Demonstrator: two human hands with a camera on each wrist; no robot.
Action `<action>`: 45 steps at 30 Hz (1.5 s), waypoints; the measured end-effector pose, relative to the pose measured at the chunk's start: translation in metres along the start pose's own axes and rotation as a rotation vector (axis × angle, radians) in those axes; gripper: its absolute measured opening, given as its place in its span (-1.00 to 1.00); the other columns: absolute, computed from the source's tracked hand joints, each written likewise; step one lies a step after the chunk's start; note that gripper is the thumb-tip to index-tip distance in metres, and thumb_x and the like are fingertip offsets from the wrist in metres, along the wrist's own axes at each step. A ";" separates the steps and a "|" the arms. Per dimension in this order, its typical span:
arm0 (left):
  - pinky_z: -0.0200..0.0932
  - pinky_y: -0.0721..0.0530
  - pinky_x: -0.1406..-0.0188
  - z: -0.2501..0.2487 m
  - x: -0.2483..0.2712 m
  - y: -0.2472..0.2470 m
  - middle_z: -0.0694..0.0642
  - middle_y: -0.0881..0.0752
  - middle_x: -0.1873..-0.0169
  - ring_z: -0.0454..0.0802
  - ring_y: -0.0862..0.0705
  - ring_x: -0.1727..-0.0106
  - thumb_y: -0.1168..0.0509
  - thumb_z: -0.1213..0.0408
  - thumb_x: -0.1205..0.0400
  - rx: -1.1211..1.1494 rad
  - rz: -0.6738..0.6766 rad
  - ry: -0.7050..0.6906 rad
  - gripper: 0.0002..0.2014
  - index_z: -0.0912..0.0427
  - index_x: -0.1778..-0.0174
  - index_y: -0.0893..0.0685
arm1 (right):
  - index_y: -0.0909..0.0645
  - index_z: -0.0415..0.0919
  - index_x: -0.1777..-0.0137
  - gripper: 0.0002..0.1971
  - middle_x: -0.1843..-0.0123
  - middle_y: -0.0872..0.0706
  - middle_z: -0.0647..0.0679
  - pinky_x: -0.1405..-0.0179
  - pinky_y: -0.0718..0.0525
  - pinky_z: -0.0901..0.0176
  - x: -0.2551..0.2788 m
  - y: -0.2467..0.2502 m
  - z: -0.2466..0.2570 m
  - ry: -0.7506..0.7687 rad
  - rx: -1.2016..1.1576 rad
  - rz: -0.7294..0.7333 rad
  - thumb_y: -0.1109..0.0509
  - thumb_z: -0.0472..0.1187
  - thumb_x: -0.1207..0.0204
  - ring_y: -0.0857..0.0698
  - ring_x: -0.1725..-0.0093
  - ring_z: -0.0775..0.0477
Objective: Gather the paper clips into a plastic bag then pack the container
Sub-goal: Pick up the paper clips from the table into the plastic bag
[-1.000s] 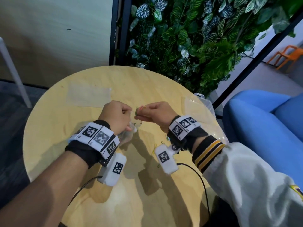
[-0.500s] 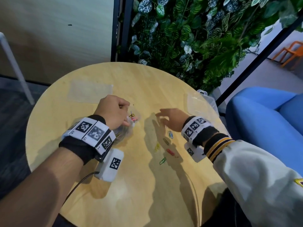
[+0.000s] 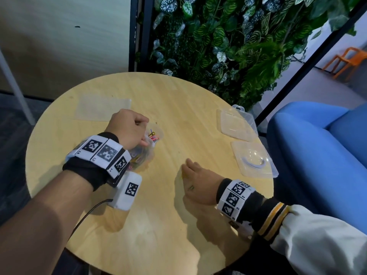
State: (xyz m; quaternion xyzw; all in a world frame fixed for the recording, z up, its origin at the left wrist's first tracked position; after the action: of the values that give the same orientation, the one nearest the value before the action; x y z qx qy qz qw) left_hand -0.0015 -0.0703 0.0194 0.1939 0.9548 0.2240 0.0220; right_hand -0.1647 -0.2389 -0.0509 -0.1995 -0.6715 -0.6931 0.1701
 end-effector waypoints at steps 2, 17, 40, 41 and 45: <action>-0.40 -0.75 0.40 0.001 0.001 0.002 0.23 -0.80 -0.06 -0.05 -0.83 0.43 -0.22 0.36 -0.73 0.002 -0.004 0.004 -0.76 0.20 -0.21 -0.76 | 0.04 -0.01 -0.69 -0.31 -0.59 -0.19 -0.16 -0.33 -0.57 -0.12 0.005 -0.002 0.009 0.058 -0.019 -0.057 -0.17 -0.17 -0.61 -0.40 -0.44 -0.26; -0.36 -0.77 0.38 0.000 0.003 0.003 0.22 -0.79 -0.09 -0.05 -0.83 0.42 -0.22 0.37 -0.73 -0.016 0.003 -0.018 -0.76 0.20 -0.22 -0.76 | -0.68 -0.31 -0.08 -0.81 0.07 -0.68 -0.15 0.24 -0.63 0.12 -0.017 0.019 0.031 0.088 0.270 -0.260 -0.22 -0.35 -0.66 -0.65 0.20 -0.15; -0.16 -0.83 0.31 0.002 0.009 0.011 0.15 -0.78 0.18 -0.03 -0.83 0.43 -0.25 0.37 -0.73 0.003 0.008 0.051 -0.79 0.23 -0.20 -0.75 | -0.81 -0.15 -0.05 -0.78 0.19 -0.85 0.01 0.10 -0.78 0.27 -0.059 0.148 0.046 0.154 -0.698 -0.506 -0.54 -0.07 -0.48 -0.82 0.21 0.08; -0.13 -0.84 0.28 0.004 0.009 0.016 0.13 -0.76 0.20 -0.03 -0.83 0.42 -0.25 0.38 -0.73 0.003 -0.003 0.061 -0.78 0.23 -0.22 -0.75 | -0.80 -0.15 -0.06 -0.81 0.17 -0.85 -0.01 0.10 -0.80 0.24 -0.057 0.157 0.044 0.149 -0.713 -0.553 -0.51 -0.12 -0.51 -0.83 0.22 0.05; 0.00 -0.84 0.12 0.017 0.010 0.034 0.14 -0.77 0.25 0.04 -0.84 0.39 -0.23 0.38 -0.74 0.039 -0.022 0.101 -0.77 0.22 -0.23 -0.74 | -0.76 -0.14 -0.20 -0.71 -0.08 -0.83 -0.08 -0.19 -0.73 -0.01 -0.072 0.162 0.028 0.088 -0.526 -0.581 -0.26 -0.31 -0.62 -0.80 -0.01 -0.06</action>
State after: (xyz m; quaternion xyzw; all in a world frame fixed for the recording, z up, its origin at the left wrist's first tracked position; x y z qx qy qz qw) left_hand 0.0033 -0.0316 0.0191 0.1722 0.9610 0.2146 -0.0278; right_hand -0.0195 -0.2200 0.0533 -0.0081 -0.4913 -0.8688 -0.0612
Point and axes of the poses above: each hand's wrist, its own x-axis away from the middle knuckle, its own y-axis out of the back of the hand, z = x × y, the point moved 6 cm from there along -x, towards the middle knuckle
